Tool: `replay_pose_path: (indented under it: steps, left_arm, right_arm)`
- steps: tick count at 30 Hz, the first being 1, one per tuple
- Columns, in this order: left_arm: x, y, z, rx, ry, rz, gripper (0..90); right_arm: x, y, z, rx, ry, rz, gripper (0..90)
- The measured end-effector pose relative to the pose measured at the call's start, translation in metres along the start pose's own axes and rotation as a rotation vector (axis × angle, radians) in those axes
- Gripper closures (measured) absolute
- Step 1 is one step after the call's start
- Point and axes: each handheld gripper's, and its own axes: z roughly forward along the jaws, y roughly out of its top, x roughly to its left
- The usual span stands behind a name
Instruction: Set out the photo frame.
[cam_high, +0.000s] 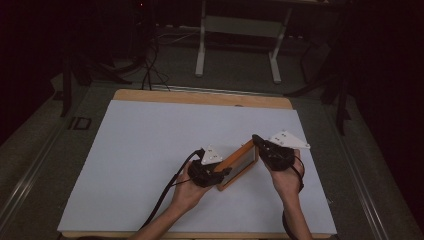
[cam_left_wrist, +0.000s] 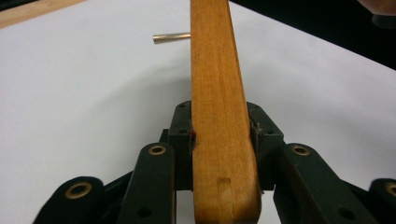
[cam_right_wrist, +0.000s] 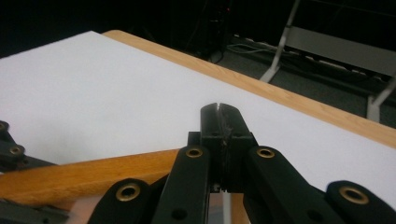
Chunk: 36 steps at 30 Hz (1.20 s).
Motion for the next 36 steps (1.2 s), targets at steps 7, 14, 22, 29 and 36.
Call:
replay_pose_path:
  steps: [7, 14, 22, 29, 36]
  left_arm:
    - [-0.003, 0.002, 0.005, 0.003, -0.014, 0.028, 69.0]
    - [-0.004, 0.002, 0.006, 0.000, -0.024, 0.066, 68.8]
    - [0.000, -0.016, 0.002, -0.066, 0.010, -0.002, 46.7]
    - [0.004, -0.040, 0.004, -0.075, 0.000, -0.084, 42.6]
    - [-0.001, -0.058, 0.021, -0.027, 0.011, -0.087, 52.3]
  right_arm:
    - [-0.008, -0.012, -0.006, 0.033, -0.023, -0.008, 89.2]
    - [-0.011, -0.023, -0.003, 0.063, -0.021, -0.001, 89.1]
    - [-0.011, -0.028, 0.000, 0.063, -0.007, -0.003, 89.7]
    - [-0.011, -0.029, -0.001, 0.061, -0.003, 0.001, 89.8]
    - [-0.013, -0.029, -0.001, 0.055, 0.007, 0.004, 89.8]
